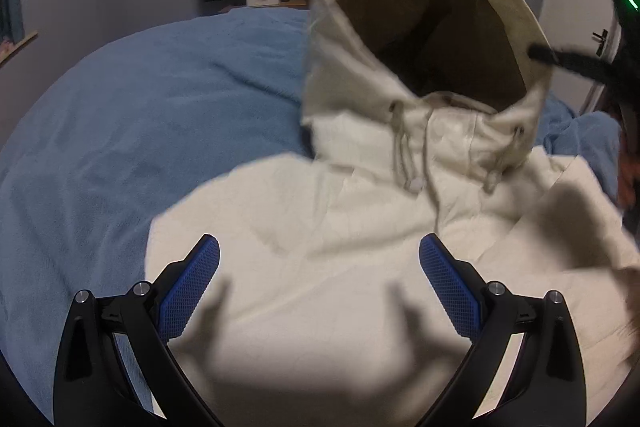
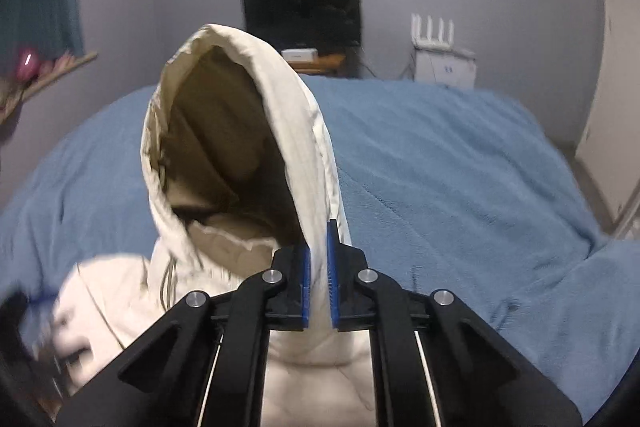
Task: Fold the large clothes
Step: 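Grasp the hood edge with the left tool while the right tool holds the rim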
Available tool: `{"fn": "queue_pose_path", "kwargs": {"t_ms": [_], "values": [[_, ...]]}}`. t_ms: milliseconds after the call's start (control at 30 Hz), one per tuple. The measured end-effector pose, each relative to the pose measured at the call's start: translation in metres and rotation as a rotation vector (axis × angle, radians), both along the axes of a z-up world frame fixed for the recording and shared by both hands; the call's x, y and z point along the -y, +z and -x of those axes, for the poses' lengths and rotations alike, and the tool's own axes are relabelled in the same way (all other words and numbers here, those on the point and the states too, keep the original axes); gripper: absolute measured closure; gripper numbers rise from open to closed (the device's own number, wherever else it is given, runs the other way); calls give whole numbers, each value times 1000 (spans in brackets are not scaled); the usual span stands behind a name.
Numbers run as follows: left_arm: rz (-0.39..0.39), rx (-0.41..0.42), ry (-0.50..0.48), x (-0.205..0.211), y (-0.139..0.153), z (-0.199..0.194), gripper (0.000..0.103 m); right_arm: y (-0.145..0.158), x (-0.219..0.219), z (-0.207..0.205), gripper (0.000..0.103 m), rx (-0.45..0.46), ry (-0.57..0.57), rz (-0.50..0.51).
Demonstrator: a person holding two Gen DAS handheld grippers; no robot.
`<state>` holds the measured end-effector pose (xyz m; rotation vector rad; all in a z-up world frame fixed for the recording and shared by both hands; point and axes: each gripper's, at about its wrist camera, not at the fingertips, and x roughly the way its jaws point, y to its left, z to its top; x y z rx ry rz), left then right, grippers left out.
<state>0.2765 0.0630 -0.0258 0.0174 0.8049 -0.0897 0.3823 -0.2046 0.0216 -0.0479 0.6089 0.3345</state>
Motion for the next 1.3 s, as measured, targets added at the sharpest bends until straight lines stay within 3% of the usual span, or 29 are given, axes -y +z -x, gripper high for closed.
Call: {"fn": "queue_pose_path", "kwargs": {"t_ms": [133, 267, 400, 467, 600, 667, 833, 1000, 1300], "values": [[-102, 113, -26, 21, 38, -42, 7, -1, 0, 25, 98, 40, 34, 29], [-192, 165, 29, 32, 53, -78, 7, -8, -1, 43, 98, 73, 51, 66], [-167, 93, 69, 24, 51, -116, 39, -16, 5, 48, 98, 64, 56, 49], [-156, 72, 86, 19, 49, -126, 48, -19, 10, 47, 98, 55, 51, 26], [-111, 15, 70, 13, 43, -141, 90, -21, 15, 46, 98, 44, 50, -6], [-124, 15, 65, 14, 43, -141, 96, -20, 16, 47, 98, 44, 49, -13], [-113, 65, 29, 12, 55, -111, 99, -21, 26, 47, 98, 40, 28, -56], [-165, 127, -59, 23, 68, -53, 100, -17, 32, 55, 98, 48, 21, -87], [-67, 193, -137, 18, 90, 66, 100, 8, 47, 119, 98, 71, 72, -126]]}}
